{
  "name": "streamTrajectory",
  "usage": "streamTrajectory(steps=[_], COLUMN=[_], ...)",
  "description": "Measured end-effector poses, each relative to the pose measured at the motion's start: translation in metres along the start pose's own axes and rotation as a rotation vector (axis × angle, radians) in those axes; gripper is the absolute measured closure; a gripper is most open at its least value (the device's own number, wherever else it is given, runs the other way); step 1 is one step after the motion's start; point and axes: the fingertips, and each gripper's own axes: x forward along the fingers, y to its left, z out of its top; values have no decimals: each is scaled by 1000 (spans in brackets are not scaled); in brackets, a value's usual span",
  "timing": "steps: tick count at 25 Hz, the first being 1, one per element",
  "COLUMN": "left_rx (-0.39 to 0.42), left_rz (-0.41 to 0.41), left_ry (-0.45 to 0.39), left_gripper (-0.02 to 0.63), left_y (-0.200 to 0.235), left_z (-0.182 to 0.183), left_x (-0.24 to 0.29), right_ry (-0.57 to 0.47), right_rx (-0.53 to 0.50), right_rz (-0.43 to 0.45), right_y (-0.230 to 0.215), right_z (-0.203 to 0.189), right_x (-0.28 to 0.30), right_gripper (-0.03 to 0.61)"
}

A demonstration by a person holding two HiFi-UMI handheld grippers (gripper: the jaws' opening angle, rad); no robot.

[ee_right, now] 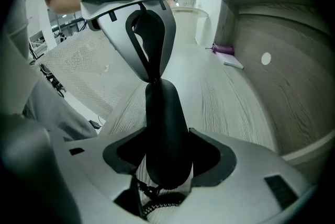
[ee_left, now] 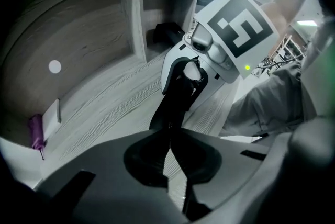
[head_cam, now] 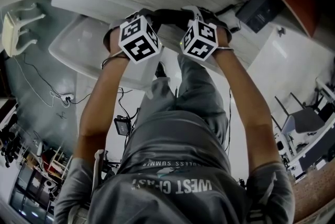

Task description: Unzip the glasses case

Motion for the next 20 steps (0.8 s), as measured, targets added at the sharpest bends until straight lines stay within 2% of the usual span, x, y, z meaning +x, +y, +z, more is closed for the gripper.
streamTrajectory(steps=[4,7,10,13,16,20], left_rx=[-18,-63,-99,-126,-134,-146], left_rz=[13,1,-11,-20,-25,-38], left_ry=[-15,-54,-81,-104,-111,-117], left_gripper=[603,604,604,604,604,604], left_y=[0,3,7,11,13,13], left_z=[2,1,-1,-1,-2,-2], left_x=[1,1,1,1,0,-1], right_ry=[-16,-155,-299,-374,-404,-368], right_rx=[-6,24,104,155,182,148], right_rz=[-3,25,37,14,20,33], right_y=[-1,-1,-4,-8,-5,-4], right_z=[1,5,-2,-11,-8,-7], right_x=[0,-3,-9,-15,-15,-10], right_gripper=[322,311,284,321,321,324])
